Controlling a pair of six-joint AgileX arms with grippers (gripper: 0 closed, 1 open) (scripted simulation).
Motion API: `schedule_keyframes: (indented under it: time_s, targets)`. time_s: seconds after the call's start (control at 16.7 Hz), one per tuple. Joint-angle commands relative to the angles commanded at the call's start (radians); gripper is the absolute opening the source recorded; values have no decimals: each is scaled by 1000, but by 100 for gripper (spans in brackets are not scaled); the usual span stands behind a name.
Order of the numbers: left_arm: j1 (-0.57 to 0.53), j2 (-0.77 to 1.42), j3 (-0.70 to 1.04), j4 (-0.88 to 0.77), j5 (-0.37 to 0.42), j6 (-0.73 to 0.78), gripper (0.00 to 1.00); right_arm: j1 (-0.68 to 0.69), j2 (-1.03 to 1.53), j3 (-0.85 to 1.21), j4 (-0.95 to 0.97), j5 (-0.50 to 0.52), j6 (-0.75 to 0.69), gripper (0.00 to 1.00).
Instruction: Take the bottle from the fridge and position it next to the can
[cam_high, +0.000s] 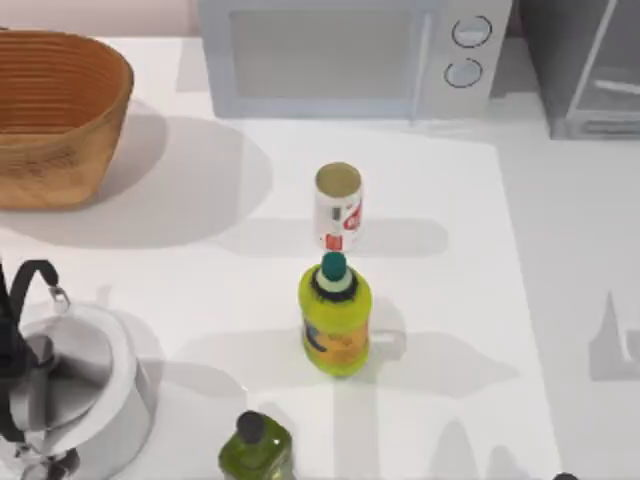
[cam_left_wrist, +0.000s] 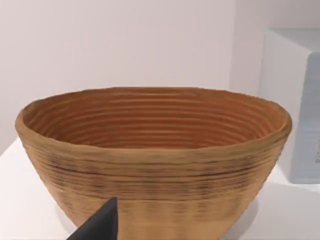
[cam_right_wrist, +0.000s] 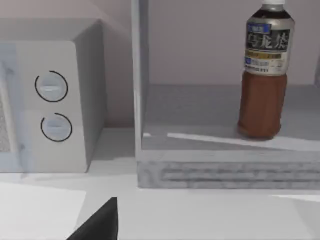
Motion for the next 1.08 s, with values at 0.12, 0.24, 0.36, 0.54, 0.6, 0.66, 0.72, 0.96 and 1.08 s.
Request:
schedule_keyframes:
  time_s: [0.12, 0.24, 0.36, 0.54, 0.6, 0.66, 0.72, 0.96, 1.08]
  targets:
    - [0, 0, 0, 0, 0, 0, 100, 0, 0, 0, 0, 0, 0, 100]
    - [0, 0, 0, 0, 0, 0, 100, -7, 31, 24, 26, -3, 0, 100]
    - [0, 0, 0, 0, 0, 0, 100, -20, 104, 76, 82, -12, -1, 100]
    - [0, 0, 0, 0, 0, 0, 100, -48, 293, 189, 205, -36, 0, 100]
    - [0, 0, 0, 0, 0, 0, 100, -58, 377, 233, 253, -46, 1, 100]
    - [0, 0, 0, 0, 0, 0, 100, -69, 472, 279, 304, -57, 1, 100]
    - [0, 0, 0, 0, 0, 0, 100, -80, 575, 327, 356, -69, 2, 100]
    - [0, 0, 0, 0, 0, 0, 100, -129, 1040, 528, 576, -117, 5, 100]
    - [0, 0, 0, 0, 0, 0, 100, -155, 1282, 627, 684, -140, 7, 100]
